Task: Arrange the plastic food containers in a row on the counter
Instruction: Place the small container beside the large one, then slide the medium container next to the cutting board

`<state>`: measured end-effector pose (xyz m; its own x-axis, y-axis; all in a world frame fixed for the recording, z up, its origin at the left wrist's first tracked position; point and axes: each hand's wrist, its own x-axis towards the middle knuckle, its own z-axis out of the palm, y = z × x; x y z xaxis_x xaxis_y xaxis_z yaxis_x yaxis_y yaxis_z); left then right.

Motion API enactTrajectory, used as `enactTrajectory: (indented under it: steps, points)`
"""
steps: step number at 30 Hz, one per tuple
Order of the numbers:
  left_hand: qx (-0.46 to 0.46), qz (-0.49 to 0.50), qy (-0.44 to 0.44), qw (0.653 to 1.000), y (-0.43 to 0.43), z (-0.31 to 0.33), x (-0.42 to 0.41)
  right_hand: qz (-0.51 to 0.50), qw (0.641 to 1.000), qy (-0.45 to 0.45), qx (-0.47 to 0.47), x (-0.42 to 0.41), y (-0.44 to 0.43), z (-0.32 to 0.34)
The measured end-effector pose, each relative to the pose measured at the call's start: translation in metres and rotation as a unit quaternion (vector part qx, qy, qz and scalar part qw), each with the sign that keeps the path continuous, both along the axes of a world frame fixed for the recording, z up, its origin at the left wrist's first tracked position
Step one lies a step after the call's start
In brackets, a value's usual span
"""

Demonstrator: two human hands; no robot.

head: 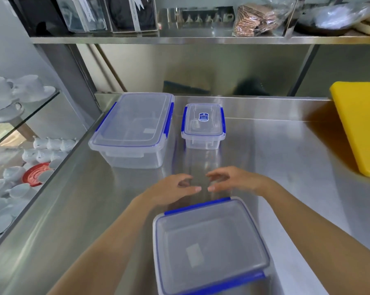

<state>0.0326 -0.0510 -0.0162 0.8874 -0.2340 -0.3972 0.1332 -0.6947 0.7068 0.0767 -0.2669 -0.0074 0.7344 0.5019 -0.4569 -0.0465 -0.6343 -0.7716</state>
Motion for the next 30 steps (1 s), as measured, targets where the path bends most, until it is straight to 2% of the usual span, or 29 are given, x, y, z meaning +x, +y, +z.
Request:
enactTrajectory:
  steps: [5, 7, 11, 14, 16, 17, 19, 22, 24, 26, 28, 30]
  points:
    - [-0.002, -0.078, 0.059, 0.995, 0.003, 0.007, -0.027, 0.072, 0.996, 0.003, -0.052, -0.024, -0.003, 0.006]
    - [0.001, -0.094, 0.045, 0.995, 0.001, 0.005, -0.035, 0.092, 0.994, -0.015, -0.064, -0.031, -0.002, 0.004]
    - [0.074, -0.087, -0.005, 0.993, -0.002, 0.001, -0.047, 0.082, 0.994, -0.04, -0.063, -0.044, -0.007, 0.0]
    - [0.15, -0.026, -0.088, 0.984, -0.007, -0.002, -0.054, 0.016, 0.998, -0.046, -0.037, -0.049, -0.016, -0.004]
    - [0.217, 0.032, -0.21, 0.953, -0.015, -0.007, -0.059, -0.03, 0.997, -0.059, -0.04, -0.051, -0.023, -0.006]
    - [0.222, 0.071, -0.254, 0.939, -0.02, -0.008, -0.061, -0.055, 0.995, -0.069, -0.047, -0.052, -0.025, -0.007]
    - [0.207, 0.135, -0.281, 0.928, -0.03, -0.009, -0.064, -0.113, 0.988, -0.091, -0.058, -0.055, -0.028, -0.009]
    - [0.209, 0.176, -0.279, 0.921, -0.046, -0.013, -0.069, -0.183, 0.971, -0.127, -0.09, -0.062, -0.033, -0.015]
    - [0.204, 0.195, -0.277, 0.918, -0.058, -0.015, -0.074, -0.201, 0.962, -0.146, -0.115, -0.068, -0.034, -0.016]
    - [0.143, 0.209, -0.265, 0.93, -0.07, -0.017, -0.078, -0.198, 0.962, -0.143, -0.12, -0.073, -0.033, -0.013]
    - [0.053, 0.189, -0.235, 0.952, -0.076, -0.018, -0.077, -0.186, 0.97, -0.117, -0.102, -0.077, -0.034, -0.01]
    - [0.025, 0.116, -0.22, 0.968, -0.076, -0.015, -0.073, -0.176, 0.981, -0.072, -0.046, -0.082, -0.041, -0.009]
